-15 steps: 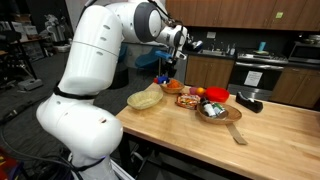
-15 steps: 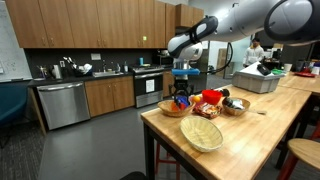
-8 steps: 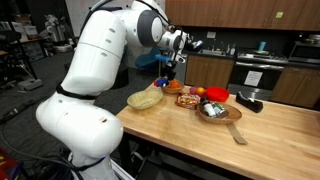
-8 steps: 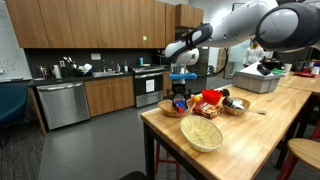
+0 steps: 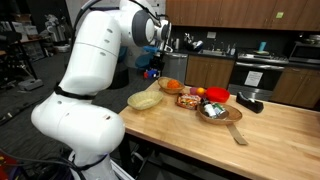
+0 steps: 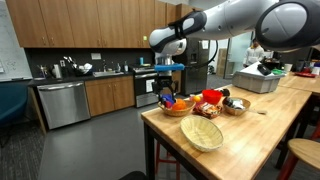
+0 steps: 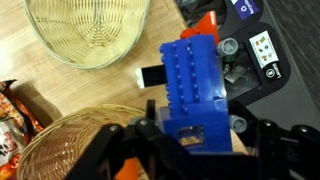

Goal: Move the toy car to the basket furthest from you

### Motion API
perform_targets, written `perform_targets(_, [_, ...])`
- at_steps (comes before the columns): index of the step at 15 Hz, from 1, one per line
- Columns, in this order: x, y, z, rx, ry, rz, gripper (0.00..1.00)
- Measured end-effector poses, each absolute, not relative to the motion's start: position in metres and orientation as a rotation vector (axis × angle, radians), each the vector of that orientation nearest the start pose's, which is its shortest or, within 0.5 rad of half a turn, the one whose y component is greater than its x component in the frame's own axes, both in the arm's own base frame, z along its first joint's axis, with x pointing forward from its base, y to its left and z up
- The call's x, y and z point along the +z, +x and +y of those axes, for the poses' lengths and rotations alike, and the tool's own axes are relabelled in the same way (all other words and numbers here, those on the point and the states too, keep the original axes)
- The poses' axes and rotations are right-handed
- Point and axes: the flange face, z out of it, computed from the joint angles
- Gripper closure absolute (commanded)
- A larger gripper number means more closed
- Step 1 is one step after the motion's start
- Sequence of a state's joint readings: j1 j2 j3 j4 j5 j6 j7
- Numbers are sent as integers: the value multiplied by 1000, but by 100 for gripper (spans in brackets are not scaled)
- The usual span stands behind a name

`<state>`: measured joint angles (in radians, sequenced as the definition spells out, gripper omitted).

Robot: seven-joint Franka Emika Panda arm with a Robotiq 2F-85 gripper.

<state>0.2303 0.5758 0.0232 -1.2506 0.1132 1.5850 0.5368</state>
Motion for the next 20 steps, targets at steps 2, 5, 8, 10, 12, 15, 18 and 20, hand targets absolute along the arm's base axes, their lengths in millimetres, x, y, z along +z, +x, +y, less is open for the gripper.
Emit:
perform_targets(2, [422,670,190,407,-3067,455,53])
perform_targets(5, [433,676,185,389,-3067,489,53])
perform_targets(8, [436,687,171,373,-3061,536,53])
perform_targets(10, [433,694,162,380,-3058,563,53])
perform_targets(12, [427,701,155,395,-3056,583,53])
perform_targets(15, [422,708,148,416,-3056,608,53])
perform_targets(18, [422,712,145,437,-3058,635,53])
perform_targets(20, [424,713,145,451,-3058,654,53])
